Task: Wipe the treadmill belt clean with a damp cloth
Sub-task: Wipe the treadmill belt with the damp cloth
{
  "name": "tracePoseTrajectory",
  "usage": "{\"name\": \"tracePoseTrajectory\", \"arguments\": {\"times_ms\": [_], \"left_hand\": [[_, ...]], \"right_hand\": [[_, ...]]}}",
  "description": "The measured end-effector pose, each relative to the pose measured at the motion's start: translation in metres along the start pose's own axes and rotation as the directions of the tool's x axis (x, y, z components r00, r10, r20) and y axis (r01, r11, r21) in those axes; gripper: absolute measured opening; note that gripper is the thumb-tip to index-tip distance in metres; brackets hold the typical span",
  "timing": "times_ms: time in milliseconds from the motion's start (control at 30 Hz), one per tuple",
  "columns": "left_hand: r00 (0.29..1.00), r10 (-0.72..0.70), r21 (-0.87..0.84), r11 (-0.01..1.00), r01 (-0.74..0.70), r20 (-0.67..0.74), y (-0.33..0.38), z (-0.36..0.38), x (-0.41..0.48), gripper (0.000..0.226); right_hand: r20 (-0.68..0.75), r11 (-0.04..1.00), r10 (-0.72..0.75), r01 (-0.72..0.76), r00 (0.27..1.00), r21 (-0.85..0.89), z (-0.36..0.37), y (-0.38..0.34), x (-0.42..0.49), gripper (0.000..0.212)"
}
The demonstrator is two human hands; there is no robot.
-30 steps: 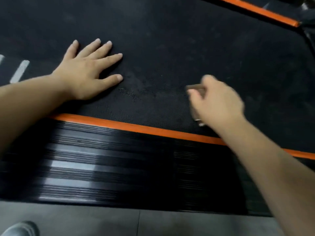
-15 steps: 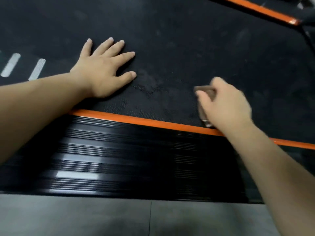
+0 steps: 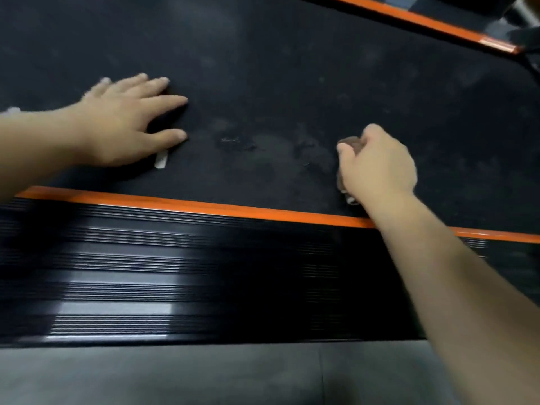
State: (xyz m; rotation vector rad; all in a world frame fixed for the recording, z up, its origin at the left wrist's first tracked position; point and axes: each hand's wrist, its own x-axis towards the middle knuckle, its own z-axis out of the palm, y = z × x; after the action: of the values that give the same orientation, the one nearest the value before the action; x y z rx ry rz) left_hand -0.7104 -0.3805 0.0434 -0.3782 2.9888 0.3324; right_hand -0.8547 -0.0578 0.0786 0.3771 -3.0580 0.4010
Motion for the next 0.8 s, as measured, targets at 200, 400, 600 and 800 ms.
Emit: {"name": "tracePoseTrajectory", "arguments": {"times_ms": [200,400,600,800], "left_hand": [[0.998,0.006,-0.038,0.999,-0.009,-0.064,-0.097,0.004,-0.015,0.067],[0.994,0.061,-0.090,0.994,-0.069,-0.091,-0.122,0.012,-0.022,0.056],[0.989,0.063,-0.058,0.996,-0.071,-0.130,-0.118,0.012,-0.031,0.061],[0.996,0.058,-0.052,0.997,-0.062,-0.073,-0.116,0.009,-0.040,0.060]], "right_hand": [[0.256,0.865,-0.498,0.451,0.829,0.220,0.042,-0.159,-0.073,0.029],[0.040,0.982,-0.112,0.117,0.993,-0.146,0.013,-0.072,-0.014,0.024],[0.065,0.980,-0.199,0.199,0.978,-0.001,0.054,-0.161,-0.048,0.024],[0.060,0.969,-0.218,0.223,0.974,-0.107,0.036,-0.133,-0.043,0.026]]}}
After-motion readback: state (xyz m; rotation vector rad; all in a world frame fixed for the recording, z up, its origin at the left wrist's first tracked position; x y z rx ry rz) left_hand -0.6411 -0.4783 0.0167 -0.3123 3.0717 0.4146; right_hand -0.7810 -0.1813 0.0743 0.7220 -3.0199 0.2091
